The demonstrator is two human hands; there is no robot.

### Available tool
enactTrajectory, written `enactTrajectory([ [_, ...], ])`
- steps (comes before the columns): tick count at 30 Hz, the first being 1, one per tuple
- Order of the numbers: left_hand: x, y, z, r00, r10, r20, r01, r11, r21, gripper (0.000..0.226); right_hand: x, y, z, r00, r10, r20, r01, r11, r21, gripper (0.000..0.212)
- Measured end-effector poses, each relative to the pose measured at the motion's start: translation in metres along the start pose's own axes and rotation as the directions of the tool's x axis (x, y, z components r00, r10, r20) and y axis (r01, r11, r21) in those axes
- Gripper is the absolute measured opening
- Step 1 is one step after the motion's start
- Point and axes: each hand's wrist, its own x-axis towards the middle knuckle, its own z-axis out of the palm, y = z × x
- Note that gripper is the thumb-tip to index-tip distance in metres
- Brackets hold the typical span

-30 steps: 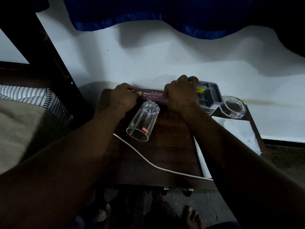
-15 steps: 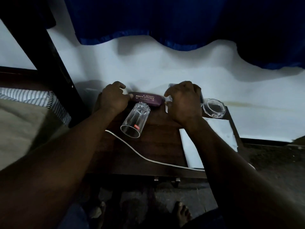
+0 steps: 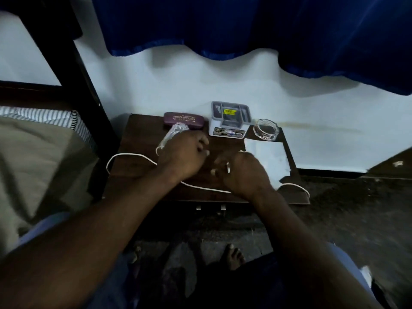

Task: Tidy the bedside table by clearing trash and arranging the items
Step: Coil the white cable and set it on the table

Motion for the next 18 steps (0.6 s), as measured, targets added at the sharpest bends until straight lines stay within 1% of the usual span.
enactTrajectory([
  [2, -0.015, 0.004, 0.01, 0.997, 0.04, 0.064, -0.041, 0.999, 0.001, 0.016, -0.014, 0.006, 0.005, 0.988, 0.037, 0.152, -0.032, 0.999, -0.036, 0.027],
  [3, -0.02, 0.004, 0.015, 0.992, 0.066, 0.108, -0.07, 0.997, 0.03, 0.015, -0.018, 0.01, 0.005, 0.975, 0.051, 0.215, -0.043, 0.998, -0.038, 0.028],
  [5, -0.025, 0.002, 0.022, 0.977, 0.091, 0.191, -0.114, 0.987, 0.114, 0.015, -0.021, 0.022, 0.002, 0.952, 0.067, 0.297, -0.066, 0.998, -0.013, 0.026],
  [6, -0.024, 0.001, 0.025, 0.971, 0.085, 0.222, -0.117, 0.984, 0.137, 0.015, -0.02, 0.029, -0.001, 0.946, 0.077, 0.316, -0.079, 0.997, -0.006, 0.024],
  [8, -0.018, 0.002, 0.029, 0.962, 0.074, 0.261, -0.123, 0.976, 0.179, 0.018, -0.014, 0.043, -0.01, 0.944, 0.098, 0.316, -0.106, 0.994, 0.006, 0.022],
  [10, -0.008, 0.006, 0.035, 0.947, 0.086, 0.309, -0.164, 0.957, 0.237, 0.024, -0.004, 0.058, -0.021, 0.949, 0.113, 0.293, -0.131, 0.99, 0.042, 0.024],
  [11, -0.003, 0.009, 0.039, 0.931, 0.085, 0.354, -0.188, 0.945, 0.267, 0.028, 0.001, 0.065, -0.026, 0.952, 0.121, 0.282, -0.143, 0.988, 0.059, 0.025],
  [13, 0.005, 0.012, 0.049, 0.875, 0.064, 0.479, -0.243, 0.915, 0.322, 0.034, 0.012, 0.08, -0.034, 0.956, 0.142, 0.257, -0.168, 0.982, 0.082, 0.026],
  [15, 0.009, 0.014, 0.062, 0.813, 0.042, 0.581, -0.287, 0.897, 0.336, 0.035, 0.02, 0.095, -0.039, 0.957, 0.173, 0.233, -0.203, 0.973, 0.111, 0.023],
  [16, 0.009, 0.014, 0.069, 0.791, 0.04, 0.611, -0.3, 0.895, 0.331, 0.036, 0.024, 0.101, -0.04, 0.957, 0.183, 0.224, -0.213, 0.97, 0.12, 0.023],
  [18, 0.009, 0.014, 0.079, 0.769, 0.054, 0.638, -0.334, 0.884, 0.327, 0.034, 0.03, 0.111, -0.04, 0.957, 0.185, 0.222, -0.217, 0.968, 0.125, 0.025],
])
